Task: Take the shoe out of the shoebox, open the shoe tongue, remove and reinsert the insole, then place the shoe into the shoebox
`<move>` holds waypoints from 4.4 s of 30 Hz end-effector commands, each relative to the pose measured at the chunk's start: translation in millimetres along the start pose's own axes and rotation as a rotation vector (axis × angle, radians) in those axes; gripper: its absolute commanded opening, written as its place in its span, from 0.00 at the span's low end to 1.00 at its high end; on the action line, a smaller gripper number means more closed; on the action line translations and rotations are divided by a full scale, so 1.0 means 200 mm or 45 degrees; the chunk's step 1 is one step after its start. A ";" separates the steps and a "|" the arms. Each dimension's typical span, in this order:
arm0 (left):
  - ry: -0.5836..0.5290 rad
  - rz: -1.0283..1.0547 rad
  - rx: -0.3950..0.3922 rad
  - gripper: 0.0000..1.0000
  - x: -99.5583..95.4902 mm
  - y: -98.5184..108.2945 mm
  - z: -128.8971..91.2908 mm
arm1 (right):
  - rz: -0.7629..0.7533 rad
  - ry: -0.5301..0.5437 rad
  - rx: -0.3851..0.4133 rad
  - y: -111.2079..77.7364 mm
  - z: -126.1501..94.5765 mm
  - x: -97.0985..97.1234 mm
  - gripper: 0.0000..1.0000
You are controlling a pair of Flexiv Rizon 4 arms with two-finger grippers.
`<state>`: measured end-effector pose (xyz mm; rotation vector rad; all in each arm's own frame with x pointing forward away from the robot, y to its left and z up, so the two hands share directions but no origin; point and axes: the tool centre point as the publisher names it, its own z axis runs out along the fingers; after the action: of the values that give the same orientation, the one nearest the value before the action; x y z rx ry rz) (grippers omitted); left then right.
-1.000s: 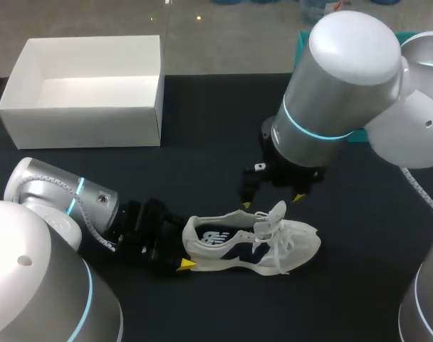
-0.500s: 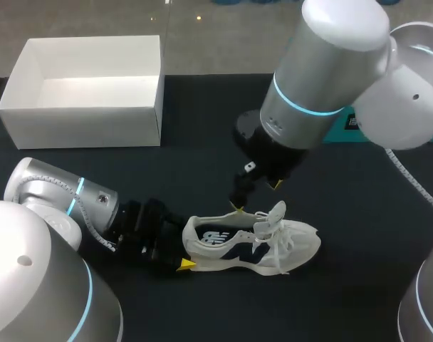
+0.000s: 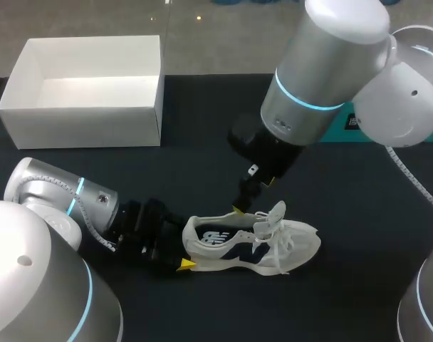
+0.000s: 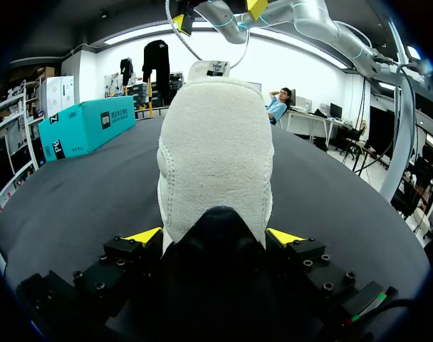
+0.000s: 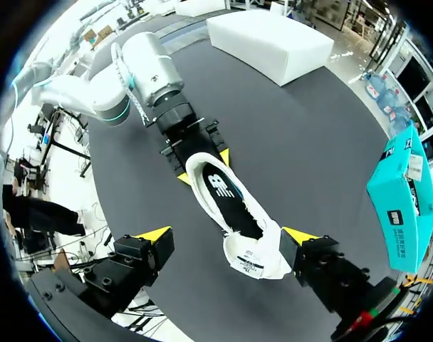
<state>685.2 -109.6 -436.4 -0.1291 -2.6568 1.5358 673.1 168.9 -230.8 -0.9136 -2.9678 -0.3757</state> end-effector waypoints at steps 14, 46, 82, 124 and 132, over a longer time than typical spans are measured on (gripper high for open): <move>-0.001 -0.001 -0.005 0.00 0.01 0.03 0.03 | -0.540 0.140 -0.016 0.08 0.06 -0.01 1.00; -0.001 -0.001 -0.005 0.00 0.01 0.03 0.03 | -0.560 0.292 -0.001 0.08 0.41 0.02 0.00; -0.001 -0.001 -0.005 0.00 0.01 0.03 0.03 | -0.446 0.044 0.286 0.03 0.49 0.00 0.00; -0.001 -0.001 -0.005 0.00 0.01 0.03 0.03 | -0.388 0.026 0.397 0.05 0.71 -0.17 0.00; -0.001 -0.001 -0.005 0.00 0.01 0.03 0.03 | -0.383 0.053 0.388 0.06 0.75 -0.17 0.13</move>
<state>685.2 -109.6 -436.3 -0.1286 -2.6567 1.5357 714.1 192.0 -371.7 -0.4274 -3.0106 0.0574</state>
